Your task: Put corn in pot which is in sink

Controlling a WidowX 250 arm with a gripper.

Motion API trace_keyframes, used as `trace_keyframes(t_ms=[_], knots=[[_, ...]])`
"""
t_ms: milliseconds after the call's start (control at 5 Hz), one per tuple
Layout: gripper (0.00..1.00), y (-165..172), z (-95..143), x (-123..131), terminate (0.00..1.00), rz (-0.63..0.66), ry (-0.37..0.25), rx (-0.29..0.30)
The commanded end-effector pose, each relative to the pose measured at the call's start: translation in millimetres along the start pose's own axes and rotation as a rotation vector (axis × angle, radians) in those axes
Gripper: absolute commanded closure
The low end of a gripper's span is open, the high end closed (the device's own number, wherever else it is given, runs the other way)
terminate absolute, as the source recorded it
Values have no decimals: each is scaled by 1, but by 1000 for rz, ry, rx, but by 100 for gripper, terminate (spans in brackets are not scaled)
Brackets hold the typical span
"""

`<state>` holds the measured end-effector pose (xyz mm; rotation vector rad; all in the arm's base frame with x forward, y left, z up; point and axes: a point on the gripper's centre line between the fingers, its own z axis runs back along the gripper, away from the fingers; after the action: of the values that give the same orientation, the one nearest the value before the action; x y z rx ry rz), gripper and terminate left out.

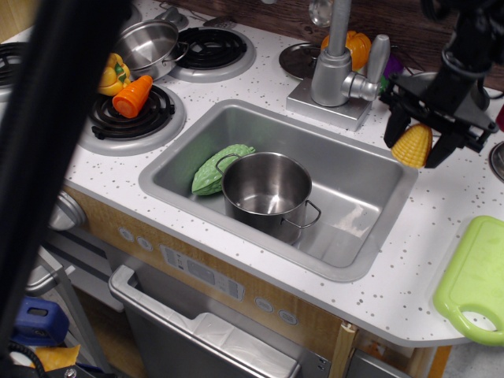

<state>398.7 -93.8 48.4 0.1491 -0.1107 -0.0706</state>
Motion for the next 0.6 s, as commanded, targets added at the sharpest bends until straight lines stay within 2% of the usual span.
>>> trace_keyframes(t_ms=[0,200,400], knots=[[100,44,30,-13,0,-15,-79,-36],[100,74,24,-30,0,-63,-91,3],[100,99,13,-48,0,-93,-96,-4]])
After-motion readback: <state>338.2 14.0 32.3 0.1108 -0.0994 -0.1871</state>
